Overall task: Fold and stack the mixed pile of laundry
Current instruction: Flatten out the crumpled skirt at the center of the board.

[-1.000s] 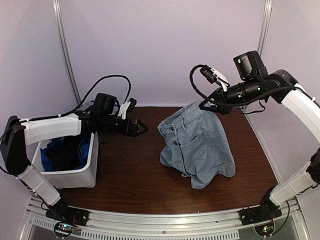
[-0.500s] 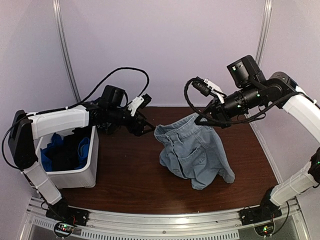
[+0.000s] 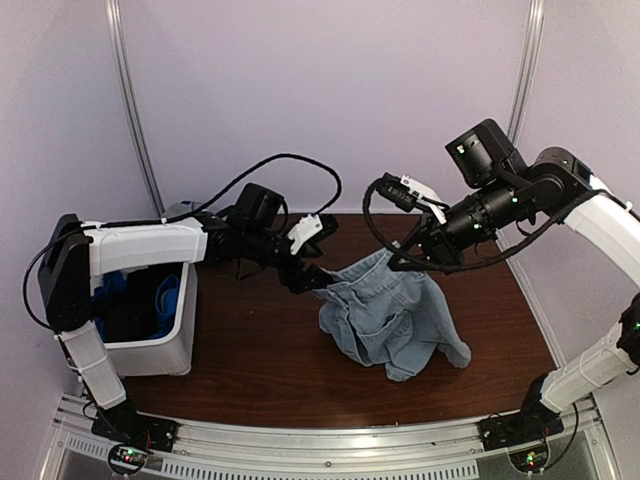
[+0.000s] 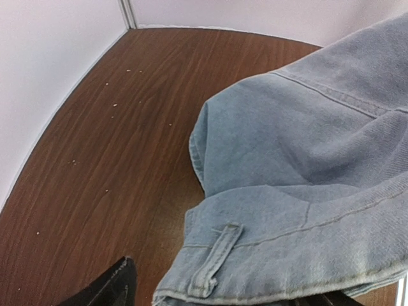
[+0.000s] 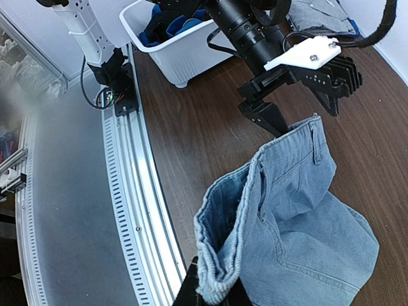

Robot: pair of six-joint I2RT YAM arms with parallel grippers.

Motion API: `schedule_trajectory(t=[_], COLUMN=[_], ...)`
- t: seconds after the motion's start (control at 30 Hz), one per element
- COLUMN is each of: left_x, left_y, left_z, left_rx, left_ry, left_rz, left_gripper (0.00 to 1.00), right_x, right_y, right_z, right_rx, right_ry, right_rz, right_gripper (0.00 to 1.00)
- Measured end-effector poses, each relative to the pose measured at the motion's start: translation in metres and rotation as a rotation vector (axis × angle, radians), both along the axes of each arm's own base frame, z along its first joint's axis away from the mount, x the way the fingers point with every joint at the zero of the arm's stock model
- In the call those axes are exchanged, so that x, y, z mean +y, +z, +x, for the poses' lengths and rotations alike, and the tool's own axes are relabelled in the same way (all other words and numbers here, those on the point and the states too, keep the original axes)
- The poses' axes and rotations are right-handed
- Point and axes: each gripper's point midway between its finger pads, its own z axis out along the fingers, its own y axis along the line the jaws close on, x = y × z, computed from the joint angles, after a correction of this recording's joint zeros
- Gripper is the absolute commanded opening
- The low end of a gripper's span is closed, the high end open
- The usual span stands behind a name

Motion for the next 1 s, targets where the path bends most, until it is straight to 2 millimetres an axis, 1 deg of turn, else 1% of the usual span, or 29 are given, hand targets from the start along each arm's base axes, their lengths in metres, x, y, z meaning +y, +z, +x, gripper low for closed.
schedule_trajectory(t=[0.03,0.07,0.1,0.13,0.2,0.23,0.27,0.33,0.37,0.43,0.5,0.53,0.57,0.6,0.63,0.67,0.7,0.77,0.83,0.87,0.9,0.93,1.0], left_x=[-0.003,-0.006,-0.009,-0.012,-0.017,-0.018,-0.018,-0.015,-0.011,0.003,0.023,0.031,0.038,0.045,0.049,0.054,0.058,0.067,0.08,0.088,0.094,0.098,0.104], left_y=[0.0,-0.001,0.0,0.001,0.003,0.003,0.003,0.01,0.017,0.032,0.053,0.064,0.073,0.08,0.081,0.076,0.066,0.035,-0.005,-0.023,-0.039,-0.05,-0.072], left_z=[-0.003,-0.008,-0.012,-0.015,-0.023,-0.026,-0.029,-0.038,-0.045,-0.062,-0.082,-0.09,-0.097,-0.103,-0.107,-0.11,-0.112,-0.113,-0.113,-0.113,-0.114,-0.114,-0.113], left_rx=[-0.001,-0.001,-0.001,-0.002,-0.005,-0.004,0.002,0.031,0.052,0.102,0.159,0.186,0.213,0.246,0.279,0.33,0.379,0.48,0.583,0.629,0.669,0.695,0.745], left_ry=[-0.014,-0.032,-0.05,-0.067,-0.098,-0.11,-0.115,-0.121,-0.118,-0.092,-0.049,-0.025,-0.001,0.025,0.047,0.085,0.121,0.216,0.339,0.402,0.458,0.496,0.571], left_rz=[-0.001,-0.004,-0.01,-0.018,-0.024,-0.024,-0.024,-0.038,-0.058,-0.101,-0.155,-0.184,-0.213,-0.237,-0.249,-0.255,-0.243,-0.186,-0.101,-0.056,-0.015,0.014,0.072], left_gripper=[0.75,0.65,0.47,0.35,0.12,0.04,0.0,0.0,0.0,0.0,0.0,0.0,0.0,0.0,0.0,0.0,0.0,0.0,0.0,0.0,0.0,0.0,0.0], right_x=[0.0,-0.001,-0.002,-0.003,-0.005,-0.007,-0.008,-0.012,-0.015,-0.017,-0.019,-0.02,-0.019,-0.016,-0.012,-0.006,0.0,0.009,0.014,0.015,0.014,0.013,0.011], right_y=[0.0,0.0,0.0,0.0,0.002,0.004,0.005,0.009,0.012,0.015,0.011,0.004,-0.008,-0.022,-0.038,-0.057,-0.077,-0.111,-0.138,-0.145,-0.149,-0.15,-0.141], right_z=[0.0,-0.001,-0.001,-0.001,-0.001,-0.001,0.0,0.001,0.003,0.007,0.017,0.024,0.033,0.042,0.052,0.062,0.073,0.09,0.104,0.108,0.109,0.11,0.108], right_rx=[0.001,0.001,0.0,-0.003,-0.015,-0.023,-0.032,-0.047,-0.054,-0.062,-0.057,-0.041,-0.014,0.017,0.055,0.092,0.136,0.2,0.252,0.266,0.268,0.267,0.243], right_ry=[0.0,0.0,0.0,-0.002,-0.009,-0.016,-0.022,-0.035,-0.05,-0.067,-0.095,-0.112,-0.126,-0.138,-0.151,-0.158,-0.169,-0.189,-0.215,-0.223,-0.223,-0.226,-0.224], right_rz=[-0.001,-0.002,-0.004,-0.005,-0.006,-0.005,-0.005,-0.001,0.006,0.024,0.037,0.039,0.033,0.029,0.022,0.012,-0.002,-0.03,-0.058,-0.068,-0.077,-0.081,-0.07], right_gripper=[0.0,0.0,0.0,0.0,0.0,0.0,0.0,0.03,0.04,0.07,0.1,0.13,0.15,0.19,0.26,0.33,0.41,0.63,0.77,0.83,0.85,0.85,0.84])
